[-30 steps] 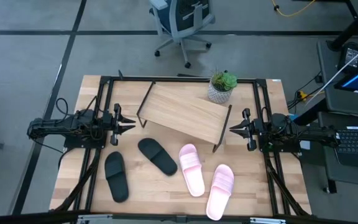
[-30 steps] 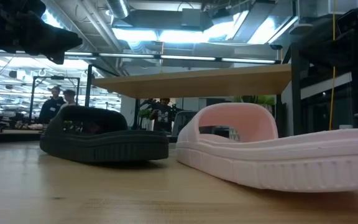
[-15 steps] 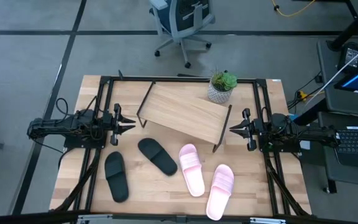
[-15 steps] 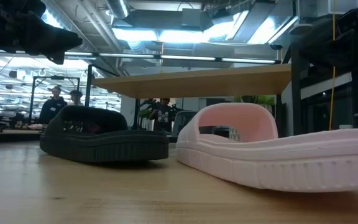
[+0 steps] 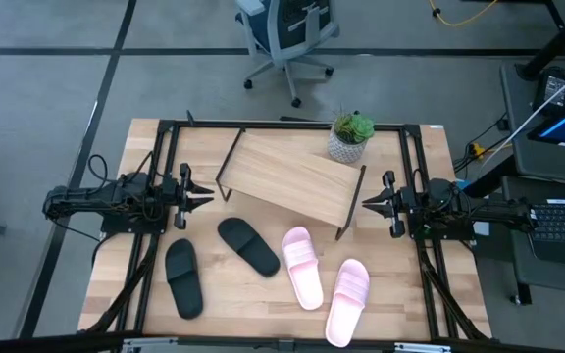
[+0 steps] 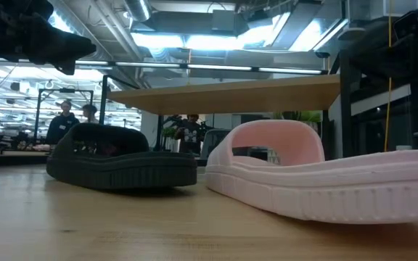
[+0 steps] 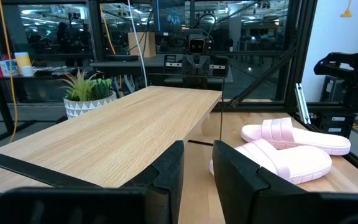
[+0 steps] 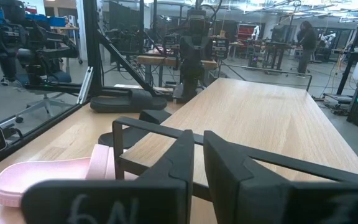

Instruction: Pick and place slides into the shelf

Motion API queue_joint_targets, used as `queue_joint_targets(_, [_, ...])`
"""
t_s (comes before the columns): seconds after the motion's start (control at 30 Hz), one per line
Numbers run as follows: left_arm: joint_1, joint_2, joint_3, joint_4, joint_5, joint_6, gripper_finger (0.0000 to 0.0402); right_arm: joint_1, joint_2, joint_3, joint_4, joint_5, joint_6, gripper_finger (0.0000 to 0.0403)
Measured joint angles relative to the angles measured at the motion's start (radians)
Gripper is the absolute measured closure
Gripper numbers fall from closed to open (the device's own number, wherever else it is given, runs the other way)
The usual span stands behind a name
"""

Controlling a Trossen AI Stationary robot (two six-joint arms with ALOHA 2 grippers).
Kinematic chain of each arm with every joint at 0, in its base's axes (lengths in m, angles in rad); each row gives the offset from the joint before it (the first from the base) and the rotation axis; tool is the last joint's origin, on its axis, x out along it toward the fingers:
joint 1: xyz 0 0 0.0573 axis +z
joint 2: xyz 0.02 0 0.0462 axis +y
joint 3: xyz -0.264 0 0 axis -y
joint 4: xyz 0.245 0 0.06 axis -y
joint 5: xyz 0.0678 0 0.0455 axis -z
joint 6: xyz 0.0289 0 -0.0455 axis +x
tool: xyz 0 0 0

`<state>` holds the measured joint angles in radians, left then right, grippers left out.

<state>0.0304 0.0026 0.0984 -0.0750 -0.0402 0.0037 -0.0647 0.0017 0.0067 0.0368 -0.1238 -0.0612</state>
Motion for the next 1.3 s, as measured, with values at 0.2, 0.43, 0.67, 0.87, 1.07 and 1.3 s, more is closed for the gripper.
queue_joint_targets(0.2, [0.0, 0.0, 0.0, 0.0, 0.0, 0.0, 0.0324, 0.0, 0.0, 0.0, 0.0, 0.0, 0.003, 0.0363])
queue_joint_targets(0.43, [0.0, 0.0, 0.0, 0.0, 0.0, 0.0, 0.0324, 0.0, 0.0, 0.0, 0.0, 0.0, 0.003, 0.0363])
queue_joint_targets(0.67, [0.0, 0.0, 0.0, 0.0, 0.0, 0.0, 0.0324, 0.0, 0.0, 0.0, 0.0, 0.0, 0.004, 0.0363])
queue_joint_targets(0.87, [0.0, 0.0, 0.0, 0.0, 0.0, 0.007, 0.0324, 0.0, 0.0, 0.0, 0.001, 0.0, 0.004, 0.0363])
queue_joint_targets(1.07, [0.0, 0.0, 0.0, -0.001, -0.002, 0.006, 0.0324, 0.0, 0.0, 0.0, 0.002, 0.0, -0.02, 0.0363])
queue_joint_targets(1.3, [0.0, 0.0, 0.0, -0.003, -0.002, 0.006, 0.0324, 0.0, 0.0, 0.0, 0.025, 0.0, -0.079, 0.0363])
